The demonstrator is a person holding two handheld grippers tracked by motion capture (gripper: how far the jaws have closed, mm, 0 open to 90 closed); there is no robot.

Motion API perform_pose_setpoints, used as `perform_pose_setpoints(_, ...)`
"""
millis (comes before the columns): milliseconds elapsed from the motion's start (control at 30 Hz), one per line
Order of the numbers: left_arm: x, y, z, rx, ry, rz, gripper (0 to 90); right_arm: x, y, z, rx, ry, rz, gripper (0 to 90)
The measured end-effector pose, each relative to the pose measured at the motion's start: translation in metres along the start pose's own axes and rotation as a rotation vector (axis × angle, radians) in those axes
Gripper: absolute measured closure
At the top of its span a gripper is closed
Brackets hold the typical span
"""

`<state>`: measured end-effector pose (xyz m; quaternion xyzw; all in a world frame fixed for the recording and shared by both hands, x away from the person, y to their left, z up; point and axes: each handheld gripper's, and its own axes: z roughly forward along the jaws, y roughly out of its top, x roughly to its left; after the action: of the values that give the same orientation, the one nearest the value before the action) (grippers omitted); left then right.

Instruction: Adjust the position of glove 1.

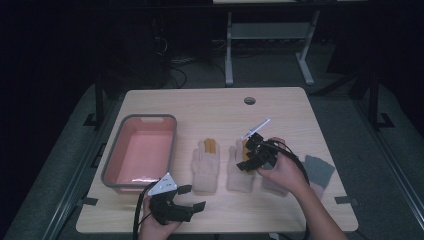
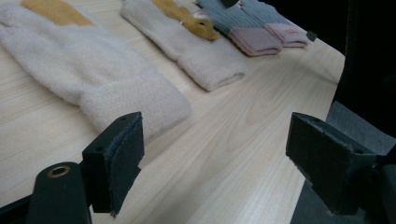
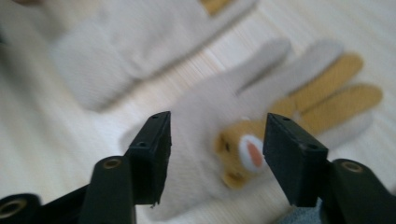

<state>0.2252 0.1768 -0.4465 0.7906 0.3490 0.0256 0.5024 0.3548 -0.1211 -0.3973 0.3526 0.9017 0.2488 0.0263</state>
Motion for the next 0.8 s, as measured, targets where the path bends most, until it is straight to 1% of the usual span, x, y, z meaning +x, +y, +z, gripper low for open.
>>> perform_pose_setpoints(67, -0.001, 0.0, 0.0, -0.001, -0.002, 0.006, 19.4, -0.003, 0.0, 0.012, 0.037, -0.017, 0.02, 44.7)
perform_pose_setpoints(100, -0.002, 0.0, 0.0, -0.007, -0.004, 0.005, 19.4, -0.003, 0.0, 0.012, 0.037, -0.017, 0.02, 44.7)
perform_pose_setpoints(133, -0.002, 0.0, 0.0, -0.003, -0.005, 0.013, 19.4, -0.004, -0.001, 0.017, 0.061, -0.029, 0.02, 45.2)
perform_pose_setpoints(167, -0.003, 0.0, 0.001, -0.001, -0.005, 0.015, 19.4, -0.004, -0.001, 0.017, 0.061, -0.029, 0.02, 45.2)
perform_pose_setpoints(233, -0.003, 0.0, 0.001, -0.003, -0.001, 0.018, 19.4, -0.007, -0.002, 0.023, 0.08, -0.036, 0.035, 45.3)
perform_pose_setpoints(267, -0.003, 0.0, 0.001, -0.003, 0.0, 0.017, 19.4, -0.009, -0.003, 0.027, 0.112, -0.054, 0.032, 47.0)
perform_pose_setpoints(300, -0.003, 0.0, 0.002, -0.003, 0.0, 0.016, 19.4, -0.009, -0.003, 0.027, 0.112, -0.054, 0.032, 47.0)
perform_pose_setpoints(367, -0.003, -0.001, 0.002, -0.001, -0.002, 0.013, 19.4, -0.009, -0.004, 0.031, 0.133, -0.059, 0.025, 49.2)
perform_pose_setpoints(400, -0.003, -0.001, 0.002, -0.003, -0.003, 0.012, 19.5, -0.008, -0.004, 0.035, 0.148, -0.076, 0.015, 51.4)
perform_pose_setpoints(467, -0.002, 0.0, 0.001, -0.011, -0.012, 0.005, 19.4, -0.006, -0.005, 0.039, 0.149, -0.096, 0.002, 53.9)
perform_pose_setpoints(533, -0.002, 0.0, 0.001, -0.011, -0.008, 0.007, 19.5, -0.004, -0.004, 0.039, 0.144, -0.104, 0.001, 58.1)
perform_pose_setpoints(567, -0.002, 0.0, 0.001, -0.011, -0.008, 0.007, 19.5, -0.004, -0.004, 0.039, 0.144, -0.104, 0.001, 58.1)
perform_pose_setpoints(600, -0.002, 0.0, 0.001, -0.011, -0.007, 0.008, 19.5, -0.005, -0.004, 0.037, 0.146, -0.098, 0.009, 60.1)
perform_pose_setpoints(700, -0.003, 0.0, 0.0, -0.013, -0.005, 0.01, 19.5, -0.005, -0.004, 0.034, 0.141, -0.098, 0.01, 60.7)
perform_pose_setpoints(800, -0.003, 0.0, 0.0, -0.006, -0.006, 0.009, 19.5, -0.006, -0.004, 0.028, 0.123, -0.095, 0.011, 62.0)
